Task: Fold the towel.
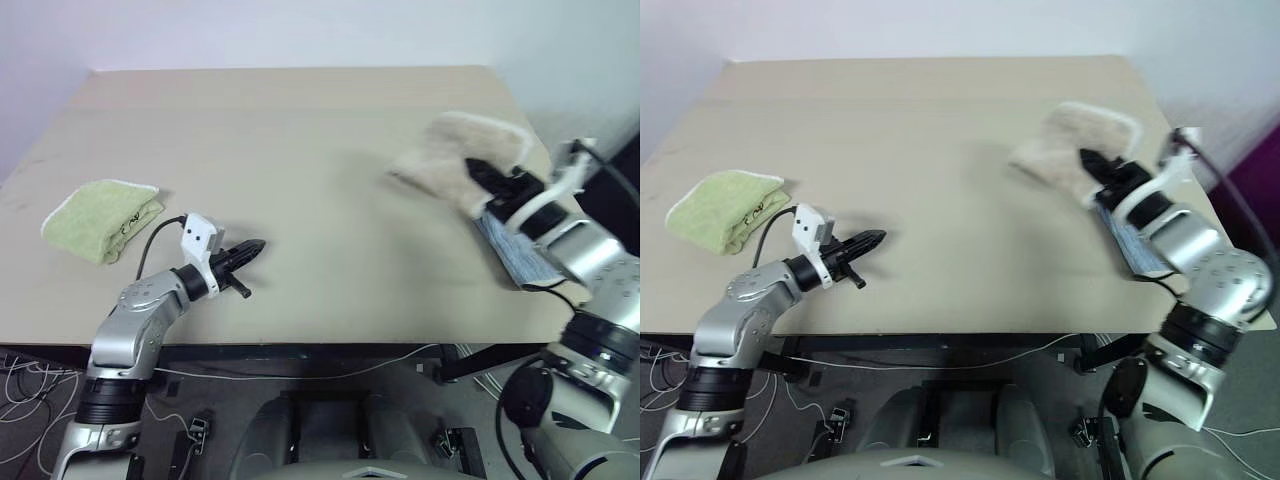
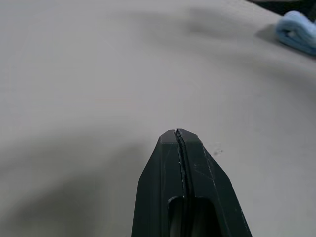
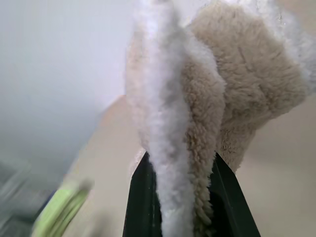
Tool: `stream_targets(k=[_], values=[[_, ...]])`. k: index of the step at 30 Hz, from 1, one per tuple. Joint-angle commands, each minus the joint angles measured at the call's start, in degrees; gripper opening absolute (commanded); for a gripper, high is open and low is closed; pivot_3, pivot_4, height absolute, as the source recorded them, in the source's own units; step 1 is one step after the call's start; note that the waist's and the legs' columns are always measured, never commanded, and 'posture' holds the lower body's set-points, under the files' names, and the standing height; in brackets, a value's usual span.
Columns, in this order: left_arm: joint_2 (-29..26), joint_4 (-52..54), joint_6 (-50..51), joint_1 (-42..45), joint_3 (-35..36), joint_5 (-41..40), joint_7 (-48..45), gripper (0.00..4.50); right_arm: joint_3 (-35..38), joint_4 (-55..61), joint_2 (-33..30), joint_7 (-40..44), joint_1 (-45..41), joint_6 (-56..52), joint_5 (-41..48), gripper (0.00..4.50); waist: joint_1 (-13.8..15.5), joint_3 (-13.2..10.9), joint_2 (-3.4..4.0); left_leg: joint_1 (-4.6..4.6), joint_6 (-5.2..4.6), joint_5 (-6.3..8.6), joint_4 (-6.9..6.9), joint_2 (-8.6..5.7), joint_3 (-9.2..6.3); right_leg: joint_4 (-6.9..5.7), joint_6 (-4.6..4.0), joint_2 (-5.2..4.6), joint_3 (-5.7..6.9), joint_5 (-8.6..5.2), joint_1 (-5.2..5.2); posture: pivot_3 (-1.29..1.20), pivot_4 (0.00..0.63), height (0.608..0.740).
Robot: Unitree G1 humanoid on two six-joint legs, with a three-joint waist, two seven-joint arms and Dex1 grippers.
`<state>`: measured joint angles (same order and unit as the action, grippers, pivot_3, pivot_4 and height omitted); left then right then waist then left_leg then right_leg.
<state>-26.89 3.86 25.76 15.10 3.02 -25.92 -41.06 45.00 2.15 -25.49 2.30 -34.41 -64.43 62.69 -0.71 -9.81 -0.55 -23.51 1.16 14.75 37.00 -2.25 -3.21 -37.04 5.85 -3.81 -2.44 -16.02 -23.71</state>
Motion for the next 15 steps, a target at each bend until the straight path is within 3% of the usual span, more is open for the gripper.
stream_targets(k=[1, 8, 15], values=[[0.85, -1.35, -1.47, 2.48, -1.21, 0.53, -1.63, 0.0, 6.65, 1.96, -1.13, -9.94, 1.12, 0.75, 4.97, 0.02, -0.09, 0.01, -0.01, 0.0, 0.0, 0.0, 0.0, 0.0, 0.02, 0.0, 0.0, 0.01, -0.01, 0.0, 0.0, 0.0, 0.15, 0.74], [3.18, -5.85, -2.84, 6.28, -4.24, 2.21, -4.31, 0.0, 9.83, 4.47, 3.45, -25.2, 10.53, 3.1, 9.84, 0.02, -0.08, 0.0, 0.01, 0.01, -0.03, 0.0, 0.06, 0.04, 0.08, -0.03, 0.01, 0.11, -0.04, 0.0, 0.04, 0.0, 0.15, 0.74], [3.5, -6.7, -3.32, 6.79, -4.36, 2.76, -5.31, 0.0, 7.64, 4.91, 3.52, -28.19, 14.53, 7.47, 10.2, 0.02, -0.11, 0.03, 0.08, 0.03, -0.06, 0.01, 0.06, 0.04, 0.13, -0.05, 0.02, 0.17, -0.03, -0.01, 0.03, 0.0, 0.15, 0.74]])
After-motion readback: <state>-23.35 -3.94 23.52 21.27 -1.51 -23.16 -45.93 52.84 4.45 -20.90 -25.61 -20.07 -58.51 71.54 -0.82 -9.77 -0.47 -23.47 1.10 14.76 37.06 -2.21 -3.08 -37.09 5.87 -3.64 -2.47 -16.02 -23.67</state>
